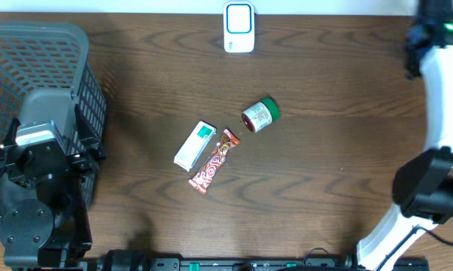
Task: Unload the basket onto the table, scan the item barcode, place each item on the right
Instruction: 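Carry juice box to the right table edge and release it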
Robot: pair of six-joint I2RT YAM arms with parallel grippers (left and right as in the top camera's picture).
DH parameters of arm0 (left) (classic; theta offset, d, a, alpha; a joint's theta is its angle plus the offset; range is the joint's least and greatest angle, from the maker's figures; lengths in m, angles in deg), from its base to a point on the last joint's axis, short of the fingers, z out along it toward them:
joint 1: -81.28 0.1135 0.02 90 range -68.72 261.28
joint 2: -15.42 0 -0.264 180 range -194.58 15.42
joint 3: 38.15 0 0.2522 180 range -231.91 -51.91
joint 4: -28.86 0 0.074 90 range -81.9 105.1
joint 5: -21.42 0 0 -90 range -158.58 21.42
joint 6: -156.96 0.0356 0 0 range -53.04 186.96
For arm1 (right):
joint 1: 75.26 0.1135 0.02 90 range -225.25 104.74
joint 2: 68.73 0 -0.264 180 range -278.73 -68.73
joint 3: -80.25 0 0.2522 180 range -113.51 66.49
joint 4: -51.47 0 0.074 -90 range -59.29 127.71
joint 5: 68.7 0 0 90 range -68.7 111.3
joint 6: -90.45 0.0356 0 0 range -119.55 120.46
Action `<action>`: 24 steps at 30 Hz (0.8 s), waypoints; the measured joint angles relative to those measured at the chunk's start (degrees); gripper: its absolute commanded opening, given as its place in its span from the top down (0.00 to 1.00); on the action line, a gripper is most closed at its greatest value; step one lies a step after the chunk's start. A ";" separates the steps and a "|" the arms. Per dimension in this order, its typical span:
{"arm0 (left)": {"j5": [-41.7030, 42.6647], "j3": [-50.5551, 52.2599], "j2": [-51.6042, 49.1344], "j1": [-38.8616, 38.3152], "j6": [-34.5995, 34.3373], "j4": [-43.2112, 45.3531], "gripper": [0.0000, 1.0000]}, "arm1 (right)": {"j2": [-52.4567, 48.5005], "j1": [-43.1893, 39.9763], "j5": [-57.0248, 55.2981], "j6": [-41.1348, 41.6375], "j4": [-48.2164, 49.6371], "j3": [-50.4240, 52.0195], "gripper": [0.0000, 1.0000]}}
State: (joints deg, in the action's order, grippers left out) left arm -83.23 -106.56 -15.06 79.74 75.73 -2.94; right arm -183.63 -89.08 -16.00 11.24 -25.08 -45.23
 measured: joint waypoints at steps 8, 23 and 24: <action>0.00 0.00 0.00 0.00 0.00 -0.02 0.13 | -2.01 -14.62 8.02 2.25 8.79 11.26 0.55; 0.00 0.00 0.00 0.00 0.00 -0.04 0.13 | -3.37 -23.56 15.41 2.82 14.73 20.59 0.01; 0.00 0.00 0.00 0.00 0.00 -0.02 0.13 | -3.37 -23.52 17.03 2.84 13.66 19.78 0.01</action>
State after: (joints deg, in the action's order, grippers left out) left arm -83.23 -106.56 -15.06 79.74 75.73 -2.97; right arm -186.99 -112.60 1.02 14.08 -11.42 -25.45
